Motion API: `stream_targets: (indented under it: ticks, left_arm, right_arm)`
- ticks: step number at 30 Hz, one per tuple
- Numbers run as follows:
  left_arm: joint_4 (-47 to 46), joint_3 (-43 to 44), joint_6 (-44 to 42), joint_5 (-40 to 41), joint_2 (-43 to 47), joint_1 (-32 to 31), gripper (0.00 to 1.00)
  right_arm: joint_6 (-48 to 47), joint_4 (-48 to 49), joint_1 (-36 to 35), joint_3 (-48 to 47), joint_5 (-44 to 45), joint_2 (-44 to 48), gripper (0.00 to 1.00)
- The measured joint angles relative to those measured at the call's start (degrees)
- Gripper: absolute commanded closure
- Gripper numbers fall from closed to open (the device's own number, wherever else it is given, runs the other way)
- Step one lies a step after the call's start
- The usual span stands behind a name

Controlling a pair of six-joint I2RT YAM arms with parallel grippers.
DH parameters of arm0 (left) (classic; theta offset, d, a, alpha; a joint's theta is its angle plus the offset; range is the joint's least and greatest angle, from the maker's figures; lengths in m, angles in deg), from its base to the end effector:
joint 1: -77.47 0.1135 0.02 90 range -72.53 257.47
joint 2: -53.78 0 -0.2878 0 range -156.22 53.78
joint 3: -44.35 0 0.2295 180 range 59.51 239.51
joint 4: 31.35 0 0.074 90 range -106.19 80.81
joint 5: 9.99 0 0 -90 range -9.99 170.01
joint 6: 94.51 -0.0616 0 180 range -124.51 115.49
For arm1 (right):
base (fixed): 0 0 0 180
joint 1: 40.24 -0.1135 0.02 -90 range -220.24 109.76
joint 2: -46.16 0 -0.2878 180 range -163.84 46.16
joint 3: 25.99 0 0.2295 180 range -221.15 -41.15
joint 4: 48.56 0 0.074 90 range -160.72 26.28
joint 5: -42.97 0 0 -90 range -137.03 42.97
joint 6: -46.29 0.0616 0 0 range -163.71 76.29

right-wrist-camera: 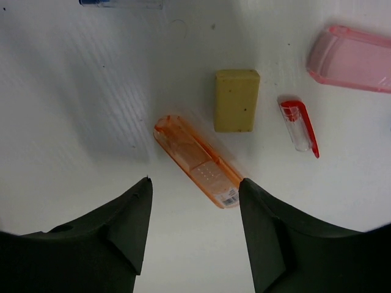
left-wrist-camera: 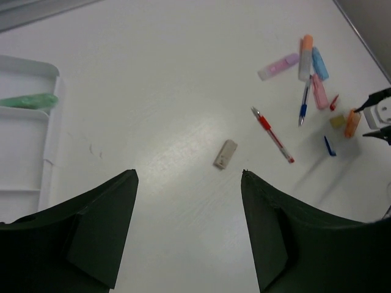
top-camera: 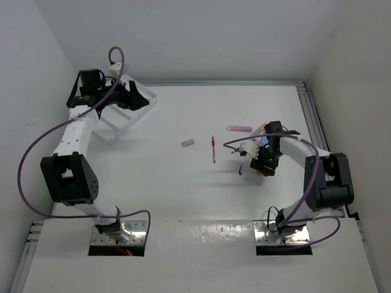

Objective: Sort the stationery into containers
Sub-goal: Pick up the pen from the center of the board.

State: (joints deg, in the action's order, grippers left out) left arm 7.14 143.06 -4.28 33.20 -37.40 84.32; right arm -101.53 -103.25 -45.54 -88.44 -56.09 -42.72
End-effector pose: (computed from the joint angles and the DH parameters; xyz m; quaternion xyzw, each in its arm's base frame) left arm 0.3559 -0.0025 0.3716 0.1460 0.8091 -0.3190 0.4714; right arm 0.2388 0.0319 0.1659 -0.5254 0.8437 0.0365 0.1040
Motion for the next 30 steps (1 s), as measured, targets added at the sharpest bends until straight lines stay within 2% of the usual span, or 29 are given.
stream_targets:
  ticks: [3,6,7,11,14,17,22,23,24,27,30]
  left_arm:
    - [2.23,-2.12,-1.88,0.0,0.94,-0.63,0.26]
    - [3.21,-3.21,-2.71,-0.11,2.34,-0.79,0.26]
    - [3.37,-3.45,-2.78,-0.17,2.89,-0.76,0.26]
    - [2.82,-5.09,-2.6,-0.9,5.49,-0.76,0.26]
    - [0.92,-9.25,-0.83,-2.05,8.61,-1.14,0.27]
    - [-4.48,-17.81,2.95,-2.69,13.75,-2.82,0.27]
    - [-12.41,-31.36,11.13,-2.05,22.29,-12.07,0.28]
    - [-13.38,-32.41,12.37,-1.84,23.1,-13.97,0.28]
    - [-14.21,-32.83,13.22,-1.64,23.47,-15.72,0.28]
    - [-16.02,-32.81,14.01,-0.98,23.52,-19.28,0.28]
    - [-15.06,-32.11,13.27,-0.07,23.43,-20.09,0.27]
  right_arm:
    - [-2.51,0.74,0.02,0.24,0.07,-0.92,0.44]
    - [-4.48,2.29,-0.04,1.09,0.2,-1.68,0.65]
    - [-4.9,2.51,-0.04,1.22,0.35,-2.12,0.75]
    - [-4.76,2.23,-0.31,0.63,0.63,-1.68,0.93]
    - [-1.62,1.38,-0.79,-0.59,-0.68,0.37,1.0]
    - [5.7,-1.46,-1.75,-4.11,-4.04,2.29,1.0]
    - [21.35,-0.79,-6.56,-12.9,-10.97,7.28,0.99]
    - [24.33,-0.31,-8.13,-14.1,-11.65,8.33,0.8]
    - [26.6,0.07,-9.79,-14.91,-12.15,9.14,0.74]
    - [27.98,-0.35,-15.1,-15.85,-11.85,10.36,0.63]
    - [22.71,-3.21,-15.1,-15.02,-10.4,9.53,0.6]
